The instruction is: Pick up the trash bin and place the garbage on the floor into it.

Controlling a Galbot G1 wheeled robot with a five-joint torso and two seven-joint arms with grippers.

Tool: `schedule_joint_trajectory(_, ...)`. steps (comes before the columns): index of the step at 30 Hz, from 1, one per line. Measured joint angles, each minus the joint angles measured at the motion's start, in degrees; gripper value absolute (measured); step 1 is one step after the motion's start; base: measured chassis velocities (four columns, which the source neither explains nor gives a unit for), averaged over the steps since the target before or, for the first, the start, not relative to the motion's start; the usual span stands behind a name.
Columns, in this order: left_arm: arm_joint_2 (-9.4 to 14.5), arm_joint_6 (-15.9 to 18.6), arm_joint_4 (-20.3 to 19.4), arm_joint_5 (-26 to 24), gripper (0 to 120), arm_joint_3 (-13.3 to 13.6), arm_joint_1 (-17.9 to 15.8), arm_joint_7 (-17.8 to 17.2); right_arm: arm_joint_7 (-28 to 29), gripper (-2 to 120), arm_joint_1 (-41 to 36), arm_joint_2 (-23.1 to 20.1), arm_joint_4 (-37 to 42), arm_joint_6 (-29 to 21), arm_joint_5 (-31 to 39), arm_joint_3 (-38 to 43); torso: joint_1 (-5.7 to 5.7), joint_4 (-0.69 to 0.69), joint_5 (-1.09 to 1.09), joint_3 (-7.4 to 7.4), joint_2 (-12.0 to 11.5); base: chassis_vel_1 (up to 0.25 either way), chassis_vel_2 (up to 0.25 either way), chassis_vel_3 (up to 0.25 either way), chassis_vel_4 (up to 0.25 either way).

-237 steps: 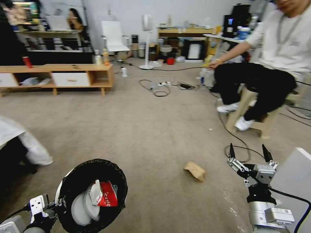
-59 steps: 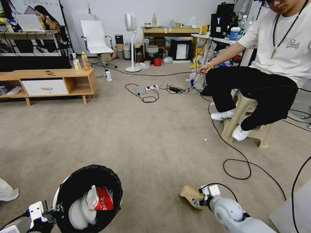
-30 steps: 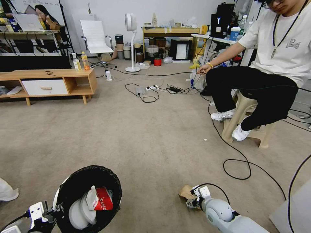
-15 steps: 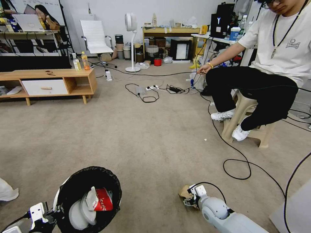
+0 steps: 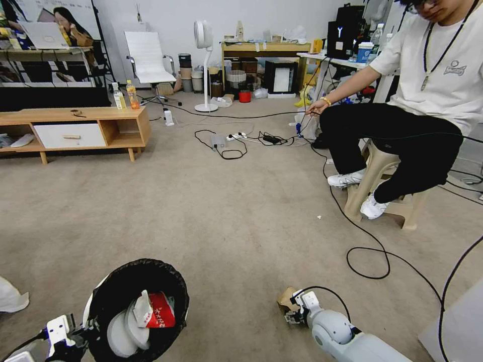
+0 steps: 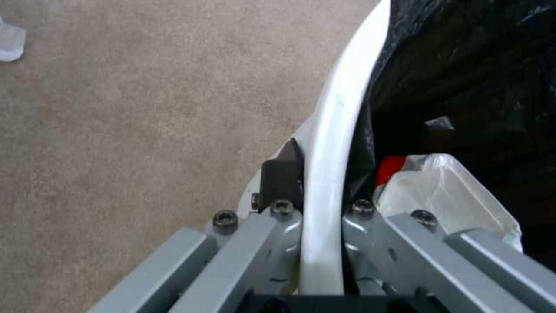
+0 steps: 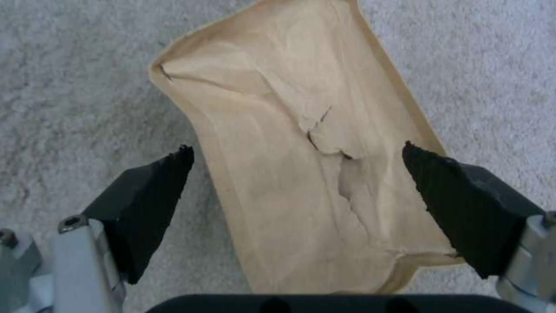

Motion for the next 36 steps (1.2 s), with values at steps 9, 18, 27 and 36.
schedule_joint_trajectory(9, -0.1, -0.2, 0.2, 0.2, 1, 0.0, 0.1, 0.1, -0.7, 93, 1.0, 1.3, -3.5, 1.6, -1.4, -0.6, 0.0, 0.0, 0.0, 0.0, 0.0, 0.0, 0.0, 0.0, 0.0)
schedule_joint_trajectory(18, -0.4, -0.3, 0.2, 0.4, 1, 0.0, 0.1, 0.1, -1.1, 72, 2.4, 3.1, -7.1, 3.4, -2.5, -1.6, 0.0, 0.0, -0.01, -0.01, 0.0, 0.0, 0.0, 0.0, 0.0)
schedule_joint_trajectory(27, -0.5, -0.4, 0.3, 0.7, 1, 0.0, 0.0, 0.2, -1.2, 45, 2.1, 3.2, -7.4, 4.1, -3.0, -1.5, -0.01, 0.0, 0.0, -0.01, 0.0, 0.0, 0.0, 0.0, 0.0)
schedule_joint_trajectory(36, -0.6, -0.5, 0.4, 0.9, 1, 0.1, 0.0, 0.2, -1.2, 15, 2.1, 3.0, -7.8, 4.3, -3.3, -1.3, 0.0, 0.0, 0.0, -0.01, 0.0, 0.0, 0.0, 0.0, 0.0)
